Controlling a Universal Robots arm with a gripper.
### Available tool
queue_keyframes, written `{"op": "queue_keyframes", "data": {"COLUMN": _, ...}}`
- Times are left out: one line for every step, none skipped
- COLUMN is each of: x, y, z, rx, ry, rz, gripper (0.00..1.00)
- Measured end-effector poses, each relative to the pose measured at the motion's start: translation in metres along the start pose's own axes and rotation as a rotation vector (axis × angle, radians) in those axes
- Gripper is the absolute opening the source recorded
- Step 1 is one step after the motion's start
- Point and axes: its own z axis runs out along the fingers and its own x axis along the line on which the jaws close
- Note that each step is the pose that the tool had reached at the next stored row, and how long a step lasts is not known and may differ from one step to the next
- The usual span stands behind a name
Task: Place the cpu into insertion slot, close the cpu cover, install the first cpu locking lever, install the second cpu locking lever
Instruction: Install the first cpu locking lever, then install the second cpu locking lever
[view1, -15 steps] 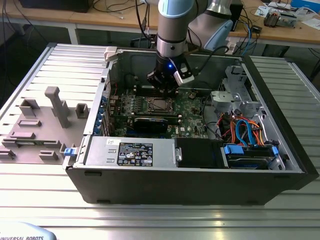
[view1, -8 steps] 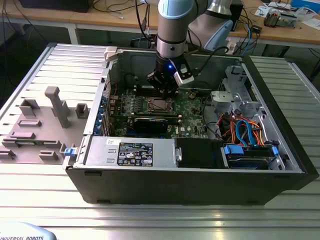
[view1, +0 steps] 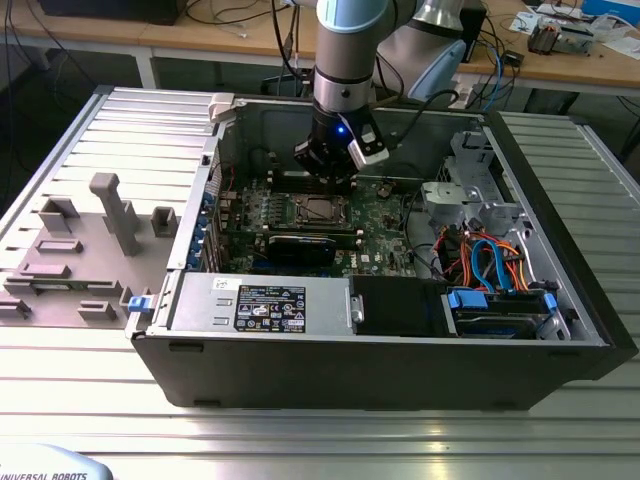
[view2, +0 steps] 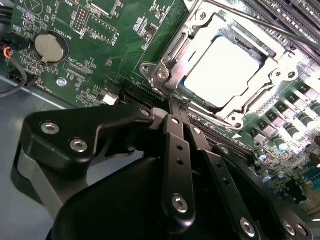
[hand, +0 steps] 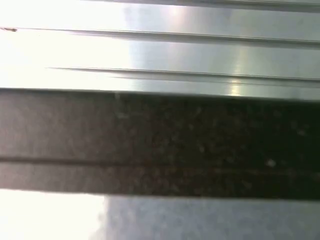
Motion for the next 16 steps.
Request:
{"op": "queue_keyframes", "data": {"x": 0.0001, "y": -0.0004, "z": 0.0000, "rx": -0.0001, "ry": 0.0000, "rz": 0.000, "gripper": 0.11}}
{"op": "queue_keyframes", "data": {"x": 0.0001, "y": -0.0005, "z": 0.0001, "rx": -0.0001, "ry": -0.0001, "rz": 0.000, "gripper": 0.11}}
{"op": "queue_keyframes", "data": {"x": 0.0001, "y": -0.0005, "z": 0.0000, "rx": 0.0000, "ry": -0.0001, "rz": 0.000, "gripper": 0.11}}
{"op": "queue_keyframes", "data": {"x": 0.0001, "y": -0.0005, "z": 0.0001, "rx": -0.0001, "ry": -0.0001, "rz": 0.000, "gripper": 0.11}}
{"op": "queue_keyframes", "data": {"x": 0.0001, "y": -0.0012, "z": 0.0000, "rx": -0.0001, "ry": -0.0001, "rz": 0.000, "gripper": 0.11}}
{"op": "queue_keyframes", "data": {"x": 0.0001, "y": -0.0019, "z": 0.0000, "rx": 0.0000, "ry": -0.0001, "rz": 0.000, "gripper": 0.11}}
{"op": "queue_keyframes", "data": {"x": 0.0001, "y": -0.0021, "z": 0.0000, "rx": -0.0001, "ry": -0.0001, "rz": 0.000, "gripper": 0.11}}
{"op": "queue_keyframes", "data": {"x": 0.0001, "y": -0.0022, "z": 0.0000, "rx": -0.0001, "ry": -0.0001, "rz": 0.000, "gripper": 0.11}}
{"op": "queue_keyframes", "data": {"x": 0.0001, "y": -0.0025, "z": -0.0001, "rx": 0.0000, "ry": -0.0001, "rz": 0.000, "gripper": 0.11}}
{"op": "queue_keyframes", "data": {"x": 0.0001, "y": -0.0027, "z": -0.0001, "rx": -0.0001, "ry": -0.0001, "rz": 0.000, "gripper": 0.11}}
{"op": "queue_keyframes", "data": {"x": 0.0001, "y": -0.0027, "z": -0.0001, "rx": 0.0000, "ry": -0.0001, "rz": 0.000, "gripper": 0.11}}
{"op": "queue_keyframes", "data": {"x": 0.0001, "y": -0.0027, "z": -0.0001, "rx": 0.0000, "ry": -0.0001, "rz": 0.000, "gripper": 0.11}}
{"op": "queue_keyframes", "data": {"x": 0.0002, "y": -0.0030, "z": -0.0001, "rx": -0.0001, "ry": 0.0000, "rz": 0.000, "gripper": 0.11}}
{"op": "queue_keyframes", "data": {"x": 0.0001, "y": -0.0031, "z": -0.0001, "rx": -0.0001, "ry": -0.0001, "rz": 0.000, "gripper": 0.11}}
{"op": "queue_keyframes", "data": {"x": 0.0002, "y": -0.0033, "z": -0.0001, "rx": -0.0001, "ry": -0.0001, "rz": 0.000, "gripper": 0.11}}
{"op": "queue_keyframes", "data": {"x": 0.0002, "y": -0.0035, "z": -0.0001, "rx": -0.0001, "ry": -0.0001, "rz": 0.000, "gripper": 0.11}}
